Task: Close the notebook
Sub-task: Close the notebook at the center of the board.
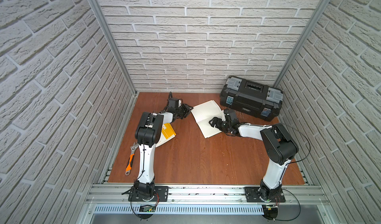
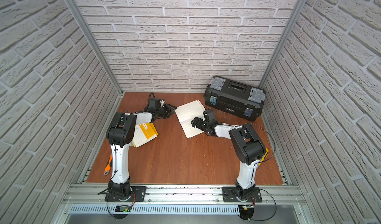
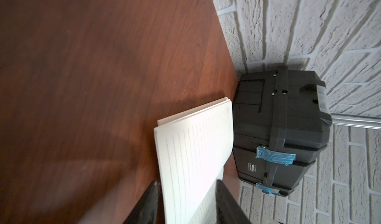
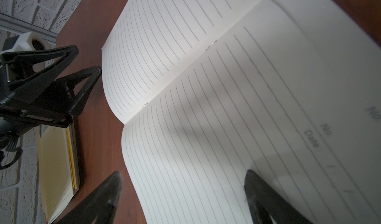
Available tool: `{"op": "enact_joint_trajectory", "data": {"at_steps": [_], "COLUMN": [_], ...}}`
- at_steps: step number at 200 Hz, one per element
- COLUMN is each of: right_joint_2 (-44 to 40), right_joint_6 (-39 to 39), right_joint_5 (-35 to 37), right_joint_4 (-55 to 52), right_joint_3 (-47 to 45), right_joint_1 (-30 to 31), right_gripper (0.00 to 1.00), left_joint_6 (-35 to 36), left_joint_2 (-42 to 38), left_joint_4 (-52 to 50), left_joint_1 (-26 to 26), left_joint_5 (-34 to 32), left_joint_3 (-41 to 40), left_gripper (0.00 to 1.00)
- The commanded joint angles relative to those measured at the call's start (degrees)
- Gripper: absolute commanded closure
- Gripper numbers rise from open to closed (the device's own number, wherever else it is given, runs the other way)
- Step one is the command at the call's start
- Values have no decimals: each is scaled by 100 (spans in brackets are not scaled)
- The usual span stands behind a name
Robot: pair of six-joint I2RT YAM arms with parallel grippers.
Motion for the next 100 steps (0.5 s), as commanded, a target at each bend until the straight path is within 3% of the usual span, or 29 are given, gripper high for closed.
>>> {"op": "enact_joint_trajectory", "data": {"at_steps": [1, 100], "right_joint_2": [139, 102], "right_joint_6": [77, 77], "right_joint_5": [-97, -131], "right_joint_4": [-123, -93], "right_joint_3": [-211, -272], "right_joint_1": [-7, -6], "right_gripper": [7, 7], "left_joint_6": [-21, -2], "left_joint_2": [151, 5], "left_joint_4": [280, 279], "left_joint_1": [-101, -148], "left_joint_5": [103, 168], "left_joint_3": [166, 3], "left_gripper": [55, 55]}}
